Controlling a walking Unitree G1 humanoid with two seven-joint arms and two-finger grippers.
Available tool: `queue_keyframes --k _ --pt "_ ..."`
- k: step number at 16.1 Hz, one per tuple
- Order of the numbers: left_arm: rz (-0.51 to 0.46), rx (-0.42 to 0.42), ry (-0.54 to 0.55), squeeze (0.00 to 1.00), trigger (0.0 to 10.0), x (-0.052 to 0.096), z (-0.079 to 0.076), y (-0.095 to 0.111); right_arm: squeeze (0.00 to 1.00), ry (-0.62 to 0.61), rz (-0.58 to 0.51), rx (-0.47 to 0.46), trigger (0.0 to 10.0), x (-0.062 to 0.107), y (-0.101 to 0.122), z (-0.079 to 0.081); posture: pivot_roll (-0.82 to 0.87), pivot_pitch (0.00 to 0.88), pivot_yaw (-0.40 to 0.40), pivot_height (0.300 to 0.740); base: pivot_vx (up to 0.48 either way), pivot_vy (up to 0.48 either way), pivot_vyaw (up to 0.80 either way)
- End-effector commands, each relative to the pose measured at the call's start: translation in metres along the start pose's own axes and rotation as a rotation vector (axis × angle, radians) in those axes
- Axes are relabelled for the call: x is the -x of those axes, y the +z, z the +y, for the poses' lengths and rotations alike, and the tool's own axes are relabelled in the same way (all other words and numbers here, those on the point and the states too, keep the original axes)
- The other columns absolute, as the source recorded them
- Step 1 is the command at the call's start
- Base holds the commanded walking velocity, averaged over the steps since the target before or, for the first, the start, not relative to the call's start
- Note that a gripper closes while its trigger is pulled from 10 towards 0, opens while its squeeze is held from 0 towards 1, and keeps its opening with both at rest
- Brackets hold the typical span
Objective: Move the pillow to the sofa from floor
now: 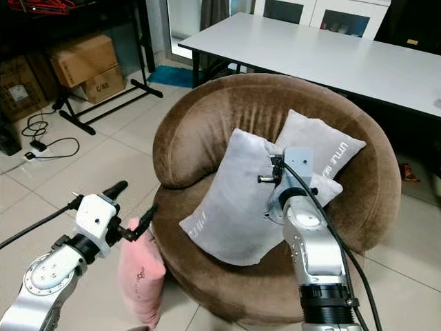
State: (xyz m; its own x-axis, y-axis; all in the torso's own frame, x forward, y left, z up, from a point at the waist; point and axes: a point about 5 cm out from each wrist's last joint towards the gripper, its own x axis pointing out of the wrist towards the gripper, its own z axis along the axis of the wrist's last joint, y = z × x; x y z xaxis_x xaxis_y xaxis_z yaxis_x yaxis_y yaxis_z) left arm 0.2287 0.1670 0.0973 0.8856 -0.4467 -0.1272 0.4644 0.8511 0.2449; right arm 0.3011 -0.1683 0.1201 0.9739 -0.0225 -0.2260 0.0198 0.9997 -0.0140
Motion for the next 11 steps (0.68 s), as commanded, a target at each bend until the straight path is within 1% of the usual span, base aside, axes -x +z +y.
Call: queue_keyframes --k 1,4,6,8,10,11 --pt "-0.008 -0.011 -0.043 0.00 10.0 0.000 -0.003 0.004 0.00 -0.028 -0.051 0.029 10.0 -0.001 0.020 -0.002 0.00 0.000 -0.037 0.740 0.000 0.000 0.00" --pt "0.006 -0.015 -0.111 0.00 10.0 0.005 -0.007 0.004 0.00 -0.088 -0.028 0.057 10.0 0.001 0.029 -0.009 0.00 0.000 -0.043 0.740 0.000 0.000 0.00" --pt "0.016 0.001 -0.143 0.00 10.0 0.011 -0.011 0.003 0.00 -0.149 -0.044 0.092 10.0 0.008 0.043 -0.018 0.00 0.000 -0.051 0.740 0.000 0.000 0.00" --pt "0.025 0.009 -0.158 0.00 10.0 0.013 -0.014 0.002 0.00 -0.154 -0.046 0.112 10.0 0.011 0.050 -0.018 0.00 0.000 -0.054 0.740 0.000 0.000 0.00" --pt "0.029 0.015 -0.168 0.00 10.0 0.016 -0.016 0.002 0.00 -0.156 -0.030 0.162 10.0 0.013 0.052 -0.018 0.00 0.000 -0.060 0.740 0.000 0.000 0.00" --pt "0.032 0.020 -0.173 0.00 10.0 0.017 -0.018 0.003 0.00 -0.162 -0.023 0.169 10.0 0.016 0.053 -0.016 -0.01 0.000 -0.066 0.740 0.000 0.000 0.00"
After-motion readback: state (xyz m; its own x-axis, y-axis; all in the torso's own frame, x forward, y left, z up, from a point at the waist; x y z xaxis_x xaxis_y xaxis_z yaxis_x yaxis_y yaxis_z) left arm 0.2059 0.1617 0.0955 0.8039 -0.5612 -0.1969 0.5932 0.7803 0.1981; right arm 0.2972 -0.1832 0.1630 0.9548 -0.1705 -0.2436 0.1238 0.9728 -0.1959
